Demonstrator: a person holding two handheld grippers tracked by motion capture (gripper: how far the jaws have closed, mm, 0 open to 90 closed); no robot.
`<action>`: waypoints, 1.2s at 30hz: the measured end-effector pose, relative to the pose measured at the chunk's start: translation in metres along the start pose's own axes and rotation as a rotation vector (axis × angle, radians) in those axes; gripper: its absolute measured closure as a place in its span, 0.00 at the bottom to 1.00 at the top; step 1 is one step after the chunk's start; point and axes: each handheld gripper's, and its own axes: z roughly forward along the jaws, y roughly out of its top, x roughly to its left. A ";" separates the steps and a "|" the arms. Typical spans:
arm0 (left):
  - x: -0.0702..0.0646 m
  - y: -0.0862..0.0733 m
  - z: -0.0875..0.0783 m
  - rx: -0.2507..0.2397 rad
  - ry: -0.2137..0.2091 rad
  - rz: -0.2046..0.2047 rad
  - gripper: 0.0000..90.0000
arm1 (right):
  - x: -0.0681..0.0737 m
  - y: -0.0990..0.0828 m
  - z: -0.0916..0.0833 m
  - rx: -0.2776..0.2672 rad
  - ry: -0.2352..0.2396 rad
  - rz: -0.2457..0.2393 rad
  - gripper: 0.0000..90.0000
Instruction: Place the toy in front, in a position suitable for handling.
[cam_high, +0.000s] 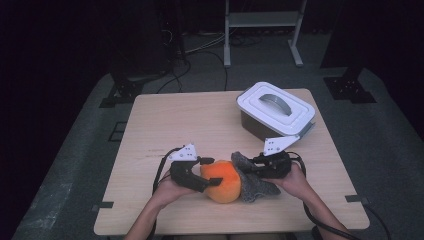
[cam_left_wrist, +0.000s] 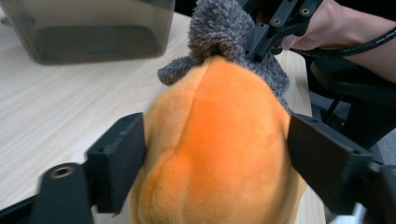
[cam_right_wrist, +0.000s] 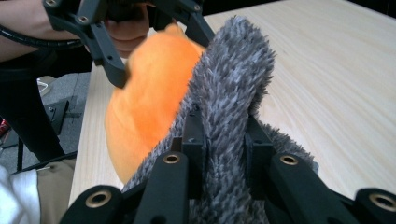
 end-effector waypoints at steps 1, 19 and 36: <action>0.000 -0.001 0.001 0.002 -0.006 -0.003 0.25 | -0.001 -0.003 -0.001 0.016 -0.002 0.004 0.83; -0.007 0.004 0.000 0.014 0.013 0.055 0.36 | 0.012 0.026 0.004 0.032 0.001 -0.081 0.83; -0.015 0.003 0.011 0.027 -0.003 0.082 0.49 | 0.018 0.030 -0.014 0.017 -0.008 -0.093 0.83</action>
